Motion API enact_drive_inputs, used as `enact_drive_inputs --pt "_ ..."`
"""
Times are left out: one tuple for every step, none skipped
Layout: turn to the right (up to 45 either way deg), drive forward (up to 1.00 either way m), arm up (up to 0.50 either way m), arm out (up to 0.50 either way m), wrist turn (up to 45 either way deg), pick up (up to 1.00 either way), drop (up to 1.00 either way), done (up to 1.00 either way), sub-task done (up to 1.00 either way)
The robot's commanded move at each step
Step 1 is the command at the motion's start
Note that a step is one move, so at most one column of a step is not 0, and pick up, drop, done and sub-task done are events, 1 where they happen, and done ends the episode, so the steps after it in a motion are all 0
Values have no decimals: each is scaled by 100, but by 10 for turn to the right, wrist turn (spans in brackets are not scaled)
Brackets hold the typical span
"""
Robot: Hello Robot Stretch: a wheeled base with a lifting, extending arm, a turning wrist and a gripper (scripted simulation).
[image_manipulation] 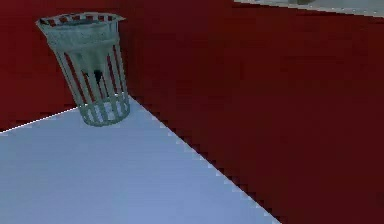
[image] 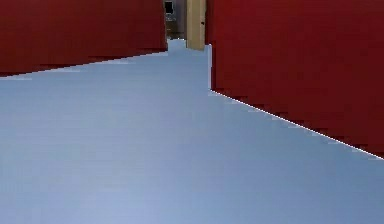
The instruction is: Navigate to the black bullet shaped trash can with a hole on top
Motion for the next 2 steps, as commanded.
enact_drive_inputs --pt "0 100 0 0 0 0 0 0 0" --pt "0 100 0 0 0 0 0 0 0"
